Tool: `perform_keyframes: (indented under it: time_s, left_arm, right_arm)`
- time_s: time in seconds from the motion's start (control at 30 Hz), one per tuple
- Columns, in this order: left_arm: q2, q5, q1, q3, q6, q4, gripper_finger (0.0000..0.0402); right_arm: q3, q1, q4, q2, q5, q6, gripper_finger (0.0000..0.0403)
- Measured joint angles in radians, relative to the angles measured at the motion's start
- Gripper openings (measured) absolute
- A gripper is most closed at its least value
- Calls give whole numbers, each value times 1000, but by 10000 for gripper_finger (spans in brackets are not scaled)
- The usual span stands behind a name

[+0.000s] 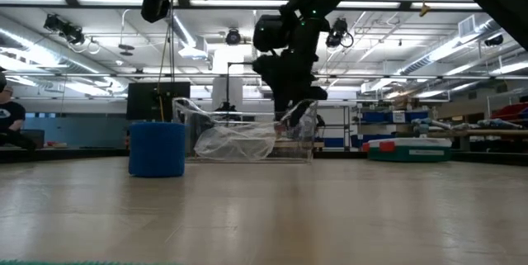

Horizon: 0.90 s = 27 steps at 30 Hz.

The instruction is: Roll bandage

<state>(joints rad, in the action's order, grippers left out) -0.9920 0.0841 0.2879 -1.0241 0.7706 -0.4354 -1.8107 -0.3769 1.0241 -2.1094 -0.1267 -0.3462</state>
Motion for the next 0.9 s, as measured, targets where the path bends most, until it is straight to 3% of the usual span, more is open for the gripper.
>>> perform_keyframes:
  time_s: [0.3,0.5,0.9]
  left_arm:
    - [0,0,0,0,-5,0,101]
    - [0,0,0,0,-5,4,101]
    - [0,41,0,0,-4,5,101]
  right_arm:
    - [0,-32,107,11,6,-9,205]
    - [-18,-46,53,11,-80,-74,206]
    - [-12,-56,-7,-14,-91,-123,205]
